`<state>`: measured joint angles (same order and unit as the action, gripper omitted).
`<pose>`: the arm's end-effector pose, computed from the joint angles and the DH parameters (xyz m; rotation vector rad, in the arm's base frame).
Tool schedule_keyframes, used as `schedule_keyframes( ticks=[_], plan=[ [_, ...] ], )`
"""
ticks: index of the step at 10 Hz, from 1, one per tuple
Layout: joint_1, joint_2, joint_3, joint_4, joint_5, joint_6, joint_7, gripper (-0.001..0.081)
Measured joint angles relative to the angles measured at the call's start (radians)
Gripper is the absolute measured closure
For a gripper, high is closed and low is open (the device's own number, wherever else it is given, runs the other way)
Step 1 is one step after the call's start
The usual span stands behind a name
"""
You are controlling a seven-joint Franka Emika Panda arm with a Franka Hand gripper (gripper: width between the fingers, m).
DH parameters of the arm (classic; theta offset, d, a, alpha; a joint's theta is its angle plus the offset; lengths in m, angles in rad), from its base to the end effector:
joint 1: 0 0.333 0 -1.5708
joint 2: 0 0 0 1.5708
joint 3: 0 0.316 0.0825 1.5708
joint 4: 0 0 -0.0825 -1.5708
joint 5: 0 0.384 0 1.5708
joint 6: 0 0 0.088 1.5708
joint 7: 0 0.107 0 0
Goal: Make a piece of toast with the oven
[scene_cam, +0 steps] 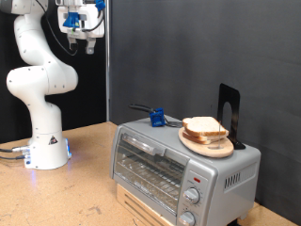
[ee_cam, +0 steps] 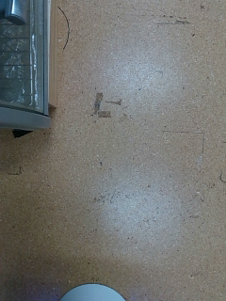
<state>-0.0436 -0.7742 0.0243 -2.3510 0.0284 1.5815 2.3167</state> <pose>0.3112 -0.0008 0.5901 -1.2177 2.8863 0.0133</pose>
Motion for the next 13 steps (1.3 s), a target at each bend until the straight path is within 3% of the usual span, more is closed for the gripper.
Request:
schedule_keyframes(
  ticks=[2, 6, 7, 9, 11, 12, 13],
  plan=[
    [0.006, -0.007, -0.001, -0.005, 0.003, 0.034, -0.106, -0.0003],
    [0.076, -0.063, -0.049, -0.045, -0.040, 0.069, -0.540, -0.0003],
    [0.070, -0.063, -0.046, -0.045, -0.035, 0.066, -0.500, -0.0003],
    [0.115, -0.060, -0.073, -0.037, -0.010, 0.076, -0.693, -0.0003],
    [0.175, -0.008, -0.119, -0.017, -0.010, 0.137, -0.928, -0.0003],
    [0.206, 0.049, -0.146, 0.014, -0.010, 0.156, -1.021, -0.0003],
    [0.198, 0.044, -0.141, 0.011, -0.010, 0.154, -0.979, -0.0003]
  ],
)
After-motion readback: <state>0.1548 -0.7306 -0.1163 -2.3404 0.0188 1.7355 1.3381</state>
